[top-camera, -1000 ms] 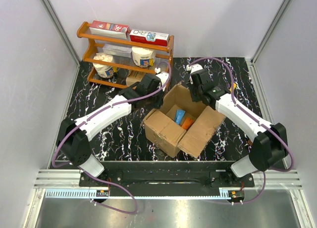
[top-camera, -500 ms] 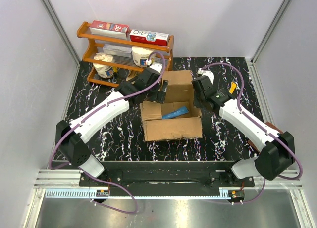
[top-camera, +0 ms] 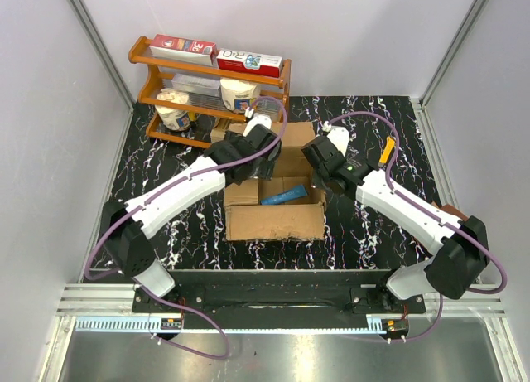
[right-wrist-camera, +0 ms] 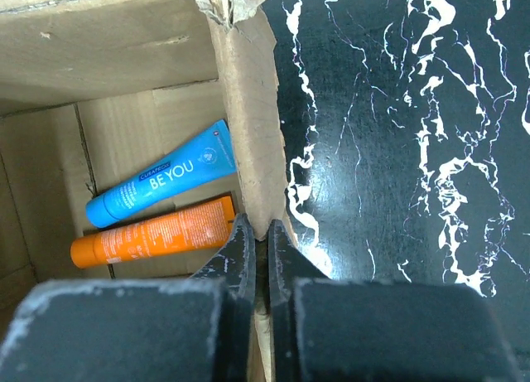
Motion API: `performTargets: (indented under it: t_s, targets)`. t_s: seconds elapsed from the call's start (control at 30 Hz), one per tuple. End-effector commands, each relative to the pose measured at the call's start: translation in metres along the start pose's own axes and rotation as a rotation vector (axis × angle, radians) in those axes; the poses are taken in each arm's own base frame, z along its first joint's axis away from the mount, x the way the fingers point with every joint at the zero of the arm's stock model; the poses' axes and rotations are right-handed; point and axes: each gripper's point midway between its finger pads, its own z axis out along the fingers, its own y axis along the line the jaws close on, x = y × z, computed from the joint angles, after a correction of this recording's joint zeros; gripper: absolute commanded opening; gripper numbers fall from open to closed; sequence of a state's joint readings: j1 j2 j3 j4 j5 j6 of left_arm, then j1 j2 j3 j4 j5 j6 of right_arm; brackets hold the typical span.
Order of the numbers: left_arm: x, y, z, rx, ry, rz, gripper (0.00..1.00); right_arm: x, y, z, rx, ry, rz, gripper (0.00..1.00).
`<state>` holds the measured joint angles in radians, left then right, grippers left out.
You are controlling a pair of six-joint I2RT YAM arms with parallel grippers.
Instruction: Unpack the express box
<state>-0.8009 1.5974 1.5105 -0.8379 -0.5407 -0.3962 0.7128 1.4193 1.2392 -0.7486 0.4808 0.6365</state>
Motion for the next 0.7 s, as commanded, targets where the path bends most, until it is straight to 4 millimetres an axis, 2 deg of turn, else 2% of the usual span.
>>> performTargets:
  t_s: [0.0, 0.03, 0.13, 0.33, 0.47, 0.5, 0.57, 0.6, 0.67]
  targets:
    - [-0.004, 0.019, 0.005, -0.185, -0.039, 0.013, 0.99, -0.017, 0.018, -0.011, -0.044, -0.028, 0.110, 0.00]
    - [-0.002, 0.028, 0.005, -0.249, -0.046, 0.031, 0.99, -0.018, 0.018, -0.012, -0.047, -0.029, 0.114, 0.00]
    - [-0.001, 0.034, 0.007, -0.331, -0.064, 0.051, 0.99, -0.019, 0.019, -0.014, -0.055, -0.032, 0.126, 0.00]
    - [-0.004, 0.035, 0.001, -0.328, -0.089, 0.013, 0.99, -0.017, 0.014, -0.014, -0.034, -0.031, 0.126, 0.00]
    - [-0.016, 0.041, -0.014, -0.268, -0.111, -0.065, 0.96, -0.013, 0.010, -0.013, -0.020, -0.023, 0.122, 0.00]
    - [-0.024, 0.048, -0.023, -0.252, -0.138, -0.108, 0.96, -0.012, 0.010, -0.013, -0.019, -0.020, 0.120, 0.00]
    - [-0.026, 0.055, -0.031, -0.240, -0.161, -0.143, 0.96, -0.012, 0.010, -0.013, -0.018, -0.019, 0.121, 0.00]
    - [-0.034, 0.062, -0.042, -0.225, -0.206, -0.185, 0.96, -0.012, 0.010, -0.013, -0.017, -0.018, 0.127, 0.00]
    - [-0.031, 0.070, -0.048, -0.224, -0.231, -0.194, 0.96, -0.013, 0.011, -0.014, -0.023, -0.019, 0.133, 0.00]
